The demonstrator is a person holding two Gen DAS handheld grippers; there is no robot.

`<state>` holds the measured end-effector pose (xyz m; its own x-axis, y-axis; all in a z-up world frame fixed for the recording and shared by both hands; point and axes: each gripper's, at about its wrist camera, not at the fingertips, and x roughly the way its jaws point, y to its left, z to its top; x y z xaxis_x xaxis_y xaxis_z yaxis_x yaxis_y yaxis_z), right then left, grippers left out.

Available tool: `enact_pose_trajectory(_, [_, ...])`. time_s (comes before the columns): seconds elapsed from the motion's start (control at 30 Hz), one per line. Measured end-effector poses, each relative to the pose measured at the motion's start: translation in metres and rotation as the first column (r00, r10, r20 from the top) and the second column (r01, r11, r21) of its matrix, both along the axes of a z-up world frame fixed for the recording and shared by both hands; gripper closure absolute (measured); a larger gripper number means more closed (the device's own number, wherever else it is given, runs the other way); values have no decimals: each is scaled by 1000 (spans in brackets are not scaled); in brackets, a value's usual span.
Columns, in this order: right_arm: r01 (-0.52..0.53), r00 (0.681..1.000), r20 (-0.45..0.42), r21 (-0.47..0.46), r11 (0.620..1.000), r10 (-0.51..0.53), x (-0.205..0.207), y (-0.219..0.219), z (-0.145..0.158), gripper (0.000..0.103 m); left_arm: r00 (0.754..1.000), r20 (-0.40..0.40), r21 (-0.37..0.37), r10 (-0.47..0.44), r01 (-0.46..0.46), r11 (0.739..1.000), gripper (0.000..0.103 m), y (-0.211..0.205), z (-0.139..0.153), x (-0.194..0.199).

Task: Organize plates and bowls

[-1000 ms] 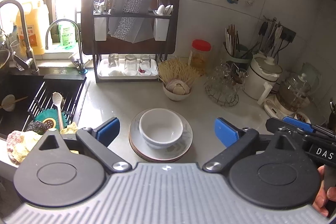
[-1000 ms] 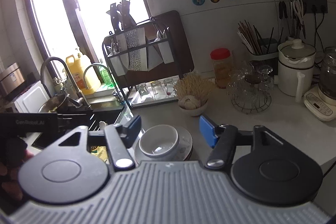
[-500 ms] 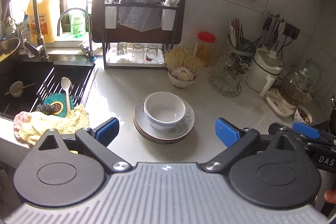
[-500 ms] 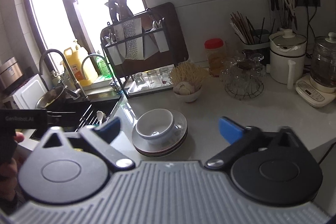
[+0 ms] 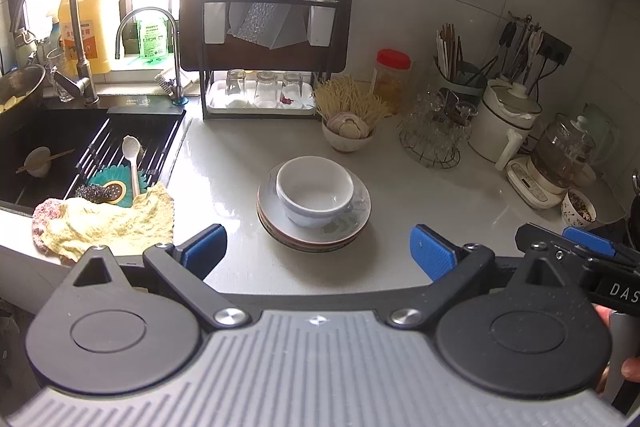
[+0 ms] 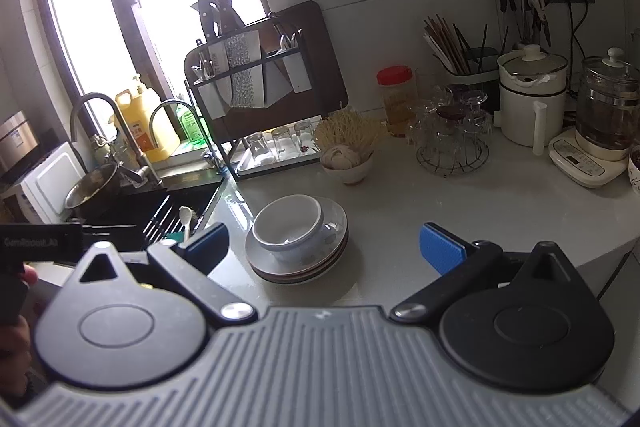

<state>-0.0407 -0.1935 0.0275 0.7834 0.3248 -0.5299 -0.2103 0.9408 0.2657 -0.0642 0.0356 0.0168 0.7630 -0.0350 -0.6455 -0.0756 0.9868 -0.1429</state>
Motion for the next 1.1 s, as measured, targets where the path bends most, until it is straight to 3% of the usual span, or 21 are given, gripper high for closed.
enact_pose_trajectory(1.1, [5,1000,-5,-24,1000,-5,-4,3,-1,0,1000,-18,8,8,-8,1000,3,0,-4,-8])
